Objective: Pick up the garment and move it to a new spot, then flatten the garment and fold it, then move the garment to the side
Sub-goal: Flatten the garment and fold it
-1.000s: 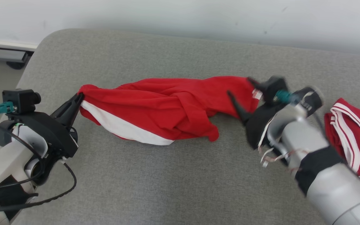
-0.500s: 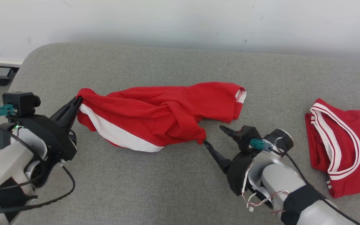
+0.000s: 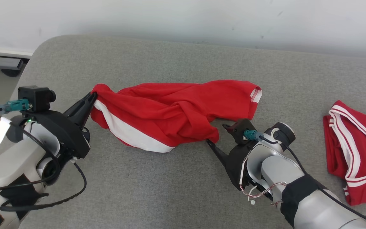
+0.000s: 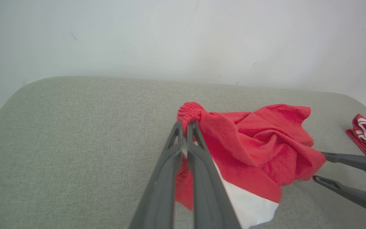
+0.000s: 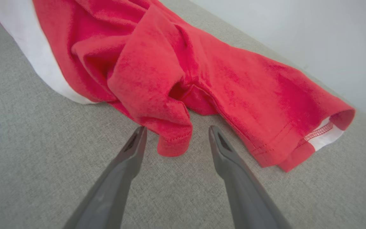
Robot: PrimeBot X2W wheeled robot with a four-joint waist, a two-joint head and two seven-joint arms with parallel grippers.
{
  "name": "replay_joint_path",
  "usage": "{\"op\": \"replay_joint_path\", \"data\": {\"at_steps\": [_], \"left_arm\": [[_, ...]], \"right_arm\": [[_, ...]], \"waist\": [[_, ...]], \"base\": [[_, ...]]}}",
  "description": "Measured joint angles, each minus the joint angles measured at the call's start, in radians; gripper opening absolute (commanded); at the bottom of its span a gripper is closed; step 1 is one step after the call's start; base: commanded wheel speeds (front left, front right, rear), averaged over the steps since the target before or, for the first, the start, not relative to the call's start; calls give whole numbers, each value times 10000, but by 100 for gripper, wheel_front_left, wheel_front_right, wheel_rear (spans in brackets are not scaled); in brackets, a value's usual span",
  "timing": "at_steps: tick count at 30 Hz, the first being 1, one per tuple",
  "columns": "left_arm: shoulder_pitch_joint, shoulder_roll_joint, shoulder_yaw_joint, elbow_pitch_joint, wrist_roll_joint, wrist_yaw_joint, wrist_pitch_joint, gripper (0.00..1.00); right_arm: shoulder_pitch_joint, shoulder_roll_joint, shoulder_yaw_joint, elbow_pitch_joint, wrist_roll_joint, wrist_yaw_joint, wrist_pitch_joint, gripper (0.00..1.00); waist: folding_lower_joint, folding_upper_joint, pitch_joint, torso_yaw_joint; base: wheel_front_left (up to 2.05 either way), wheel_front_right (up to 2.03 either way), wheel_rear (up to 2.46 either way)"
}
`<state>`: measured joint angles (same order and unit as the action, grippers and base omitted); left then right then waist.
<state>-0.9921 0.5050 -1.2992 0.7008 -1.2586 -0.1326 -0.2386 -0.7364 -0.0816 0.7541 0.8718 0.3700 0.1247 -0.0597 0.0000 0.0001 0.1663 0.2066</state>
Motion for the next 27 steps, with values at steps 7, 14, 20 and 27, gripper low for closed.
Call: {"op": "replay_joint_path", "data": {"at_steps": [7,14,20,27], "left_arm": [[-52,13,-4,35,-2,0,-2,0],[-16,142,-17,255,-23,0,-10,0],[68,263,-25,357,-111,0,-12,0],[435,257,-48,98,-119,0,-46,0]], "right_arm": [[-143,119,215,380,449,0,98,0],[-150,58,295,222,1078,0,-495,0],[-109,-1018,395,-380,1432,4,-1127,0],[169,-2295,320,-1576,2082,33,-1444,0]], "waist": [[0,0,141,164],[0,0,86,-2],[0,0,-166,-195],[0,0,-561,-426]], "base": [[0,0,0],[0,0,0],[0,0,0],[0,0,0]]}}
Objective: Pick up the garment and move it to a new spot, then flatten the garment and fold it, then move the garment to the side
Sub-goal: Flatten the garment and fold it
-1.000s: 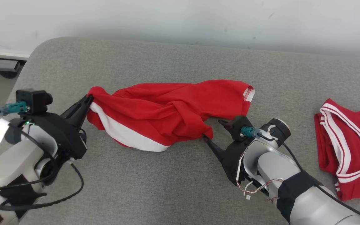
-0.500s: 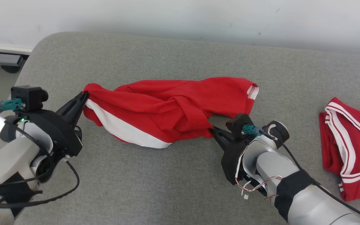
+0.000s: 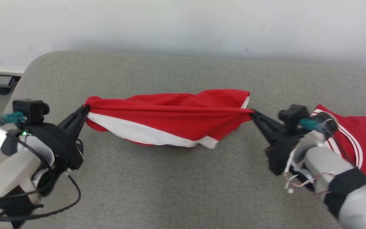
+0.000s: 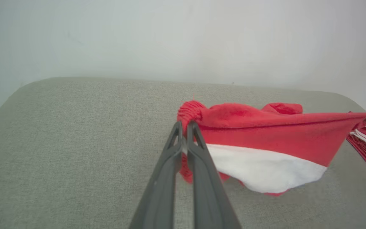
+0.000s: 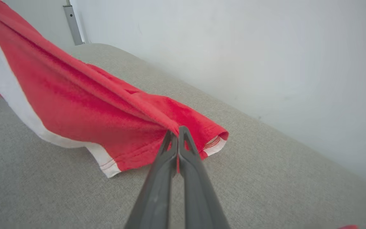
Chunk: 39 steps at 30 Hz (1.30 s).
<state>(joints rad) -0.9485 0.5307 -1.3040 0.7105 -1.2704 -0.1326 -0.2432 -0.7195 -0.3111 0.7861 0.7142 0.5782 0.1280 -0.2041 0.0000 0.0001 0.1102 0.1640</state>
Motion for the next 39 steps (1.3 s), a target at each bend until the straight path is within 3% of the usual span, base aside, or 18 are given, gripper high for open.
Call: {"op": "replay_joint_path", "data": {"at_steps": [6,11,20,24,32,37,38,39], "left_arm": [[185,-94,-25,-819,140,0,-10,0],[592,-102,-27,-1429,148,0,-40,0],[1479,-61,-59,-1471,800,0,-40,0],[1491,-407,-52,-1087,1183,2,-40,0],[1200,-692,-50,-98,1919,384,-48,0],[820,-1116,-12,334,1981,470,-84,0],[815,-1210,2,418,1981,470,-84,0],[821,-1269,12,495,1983,470,-84,0]], "right_arm": [[280,-1377,-385,-1062,594,0,-29,0],[866,-1835,-604,-1929,1269,0,238,0],[1188,-1705,-221,-1762,1607,0,1536,0],[1107,-1503,-117,-1358,1588,-65,1981,0],[-502,-671,-15,-445,1206,-497,2539,0],[-948,-516,102,247,813,-709,2652,0],[-945,-491,113,351,802,-744,2642,37],[-945,-449,113,410,802,-754,2598,95]], "waist": [[0,0,-265,-78],[0,0,-464,-10],[-1,-1,-470,30],[0,0,-269,63],[1,-1,327,127],[1,0,668,130],[2,0,718,134],[3,1,755,136]], "base": [[0,0,0],[0,0,0],[0,0,0],[0,0,0],[0,0,0],[0,0,0],[0,0,0],[0,0,0]]}}
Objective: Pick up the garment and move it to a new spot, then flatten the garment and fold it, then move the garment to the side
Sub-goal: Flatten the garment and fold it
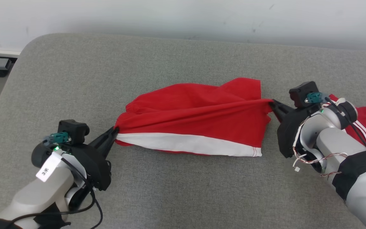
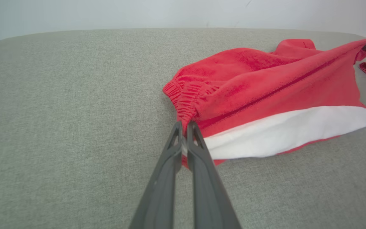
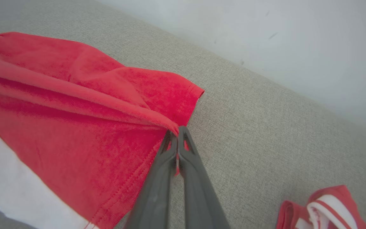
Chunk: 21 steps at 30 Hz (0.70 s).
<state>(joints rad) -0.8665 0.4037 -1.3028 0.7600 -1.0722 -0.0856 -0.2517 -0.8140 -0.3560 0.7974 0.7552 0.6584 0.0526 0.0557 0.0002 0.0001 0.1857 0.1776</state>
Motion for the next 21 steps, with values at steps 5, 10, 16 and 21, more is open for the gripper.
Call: {"op": "replay_joint_path", "data": {"at_steps": [5,10,16,21], "left_arm": [[34,-33,228,347,17,-27,0,0],[119,-259,493,573,29,-27,0,22],[552,-236,756,627,215,130,0,100],[924,-194,940,297,635,368,0,100]], "right_arm": [[125,140,-259,-65,134,-123,-637,100],[932,73,-554,-681,366,-173,-1459,100],[2306,-4,-639,-1845,706,-148,-2165,100],[3299,-328,-564,-2502,692,-456,-2364,100]], "waist": [[-1,0,30,-56],[-1,-1,-72,-95],[-2,-1,-270,-179],[-3,-1,-419,-216]], "base": [[0,0,0],[0,0,0],[0,0,0],[0,0,0]]}}
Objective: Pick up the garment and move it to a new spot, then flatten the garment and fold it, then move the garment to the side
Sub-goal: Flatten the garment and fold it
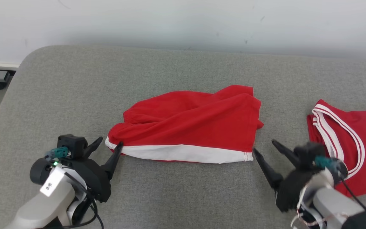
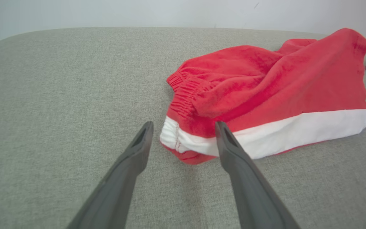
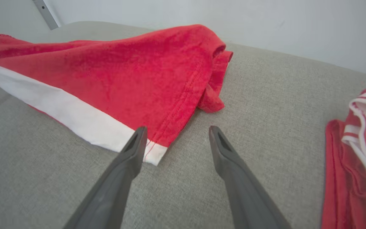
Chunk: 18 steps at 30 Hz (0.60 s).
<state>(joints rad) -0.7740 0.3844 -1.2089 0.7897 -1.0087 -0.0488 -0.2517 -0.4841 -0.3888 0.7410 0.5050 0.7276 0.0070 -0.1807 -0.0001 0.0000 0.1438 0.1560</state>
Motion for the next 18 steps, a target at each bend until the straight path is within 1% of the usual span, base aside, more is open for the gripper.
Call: {"op": "replay_joint_path", "data": {"at_steps": [3,6,8,14,15,16,17,18], "left_arm": [[152,44,109,-244,104,150,0,100],[232,151,284,-499,360,255,0,100],[340,238,351,-631,470,311,0,100],[551,318,627,-859,640,395,0,100],[550,311,669,-918,656,397,0,100],[551,297,706,-955,671,397,0,100],[554,282,725,-982,686,397,0,100],[589,280,800,-1034,767,397,0,100]], "right_arm": [[500,-213,61,-236,-73,-238,6,100],[791,-249,77,-499,-59,-357,46,100],[850,-251,92,-614,-71,-533,50,100],[844,-228,215,-800,-109,-675,263,100],[842,-224,232,-800,-119,-698,328,96],[842,-222,253,-796,-125,-700,391,85],[842,-221,267,-782,-127,-736,418,66],[829,-221,318,-738,-203,-790,577,54]], "waist": [[0,1,-35,65],[0,0,-40,152],[0,0,-25,205],[0,0,7,306],[0,0,13,322],[1,0,18,338],[1,0,21,354],[0,0,27,385]], "base": [[0,0,0],[0,0,0],[0,0,0],[0,0,0],[0,0,0],[0,0,0],[0,0,0],[0,0,0]]}}
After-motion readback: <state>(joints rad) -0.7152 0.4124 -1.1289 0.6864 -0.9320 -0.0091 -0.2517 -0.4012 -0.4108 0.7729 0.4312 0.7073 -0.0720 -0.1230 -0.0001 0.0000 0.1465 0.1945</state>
